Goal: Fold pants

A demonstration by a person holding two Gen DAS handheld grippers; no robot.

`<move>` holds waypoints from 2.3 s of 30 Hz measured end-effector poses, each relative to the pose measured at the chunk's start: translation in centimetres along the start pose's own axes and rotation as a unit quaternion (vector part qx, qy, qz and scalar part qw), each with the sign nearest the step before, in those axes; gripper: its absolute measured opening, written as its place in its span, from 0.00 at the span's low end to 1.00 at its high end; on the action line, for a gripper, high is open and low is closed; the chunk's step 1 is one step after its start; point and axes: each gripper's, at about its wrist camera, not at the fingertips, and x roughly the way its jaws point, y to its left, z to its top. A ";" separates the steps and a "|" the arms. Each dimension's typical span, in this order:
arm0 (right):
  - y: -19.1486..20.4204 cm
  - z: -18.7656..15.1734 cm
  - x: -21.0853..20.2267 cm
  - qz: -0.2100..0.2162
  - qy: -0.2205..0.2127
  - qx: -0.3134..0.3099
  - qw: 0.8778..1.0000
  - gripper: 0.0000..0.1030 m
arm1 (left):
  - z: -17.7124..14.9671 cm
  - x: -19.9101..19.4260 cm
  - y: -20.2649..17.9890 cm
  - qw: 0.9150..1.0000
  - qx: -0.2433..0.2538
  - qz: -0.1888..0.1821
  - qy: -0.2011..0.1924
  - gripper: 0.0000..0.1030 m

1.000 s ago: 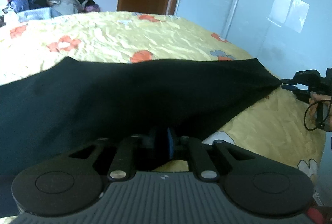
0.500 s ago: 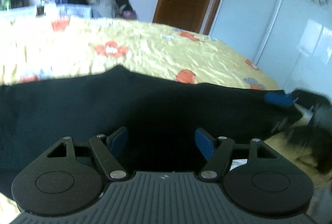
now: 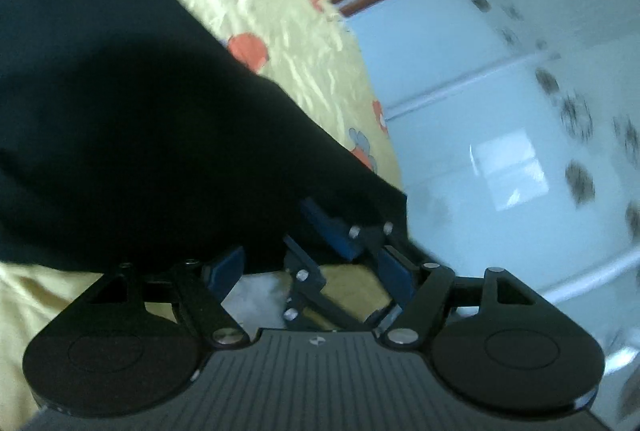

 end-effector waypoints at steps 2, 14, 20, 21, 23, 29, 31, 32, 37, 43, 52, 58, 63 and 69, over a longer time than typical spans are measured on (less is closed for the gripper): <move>0.0 -0.1 -0.1 0.000 -0.003 0.006 1.000 0.20 | 0.6 1.0 0.9 0.998 -0.057 -0.005 0.002 0.74; -0.5 -0.1 -0.8 0.017 -0.008 0.021 1.000 0.15 | 1.3 3.0 4.1 0.974 -0.225 -0.010 -0.013 0.35; -0.4 0.1 -0.6 0.031 -0.006 0.018 0.999 0.15 | 1.0 1.8 3.5 0.979 -0.204 -0.008 -0.031 0.04; -0.5 0.2 -0.6 0.035 -0.006 0.020 0.999 0.15 | 1.0 1.6 3.0 0.982 -0.188 -0.001 -0.033 0.04; -0.8 0.1 -0.9 0.049 -0.006 0.029 0.998 0.15 | 0.7 1.2 1.9 0.988 -0.153 0.016 -0.031 0.04; -1.3 -0.3 -1.9 0.137 0.007 0.048 0.989 0.15 | -0.6 0.1 0.5 0.995 -0.077 0.065 -0.017 0.03; -1.7 -0.5 -2.5 0.160 0.004 0.058 0.985 0.15 | -0.8 0.0 0.4 0.995 -0.070 0.072 0.002 0.03; -2.4 -0.6 -2.9 0.175 -0.003 0.074 0.982 0.15 | -0.8 0.1 0.2 0.995 -0.061 0.070 0.017 0.04; -7.7 -1.5 -3.8 0.152 -0.052 0.223 0.961 0.15 | 0.1 -1.0 -3.6 0.994 0.042 0.100 0.002 0.24; -11.5 -2.8 0.3 0.078 0.003 0.371 0.925 0.23 | 2.3 0.0 -9.5 0.899 0.300 0.279 -0.152 0.90; -8.3 -2.0 1.5 0.135 0.089 0.248 0.955 0.79 | -1.4 4.5 -5.8 0.810 0.466 0.356 -0.024 0.70; -10.1 -1.7 -0.2 0.198 0.090 0.219 0.951 0.85 | -2.0 2.0 -5.6 0.823 0.474 0.312 0.028 0.57; -13.8 -1.9 0.6 0.145 0.017 0.378 0.914 1.00 | 0.7 1.1 -7.0 0.829 0.451 0.322 -0.072 0.72; -13.8 -2.7 4.2 0.080 0.068 0.448 0.888 1.00 | 5.9 3.8 -5.0 0.756 0.490 0.428 -0.076 0.75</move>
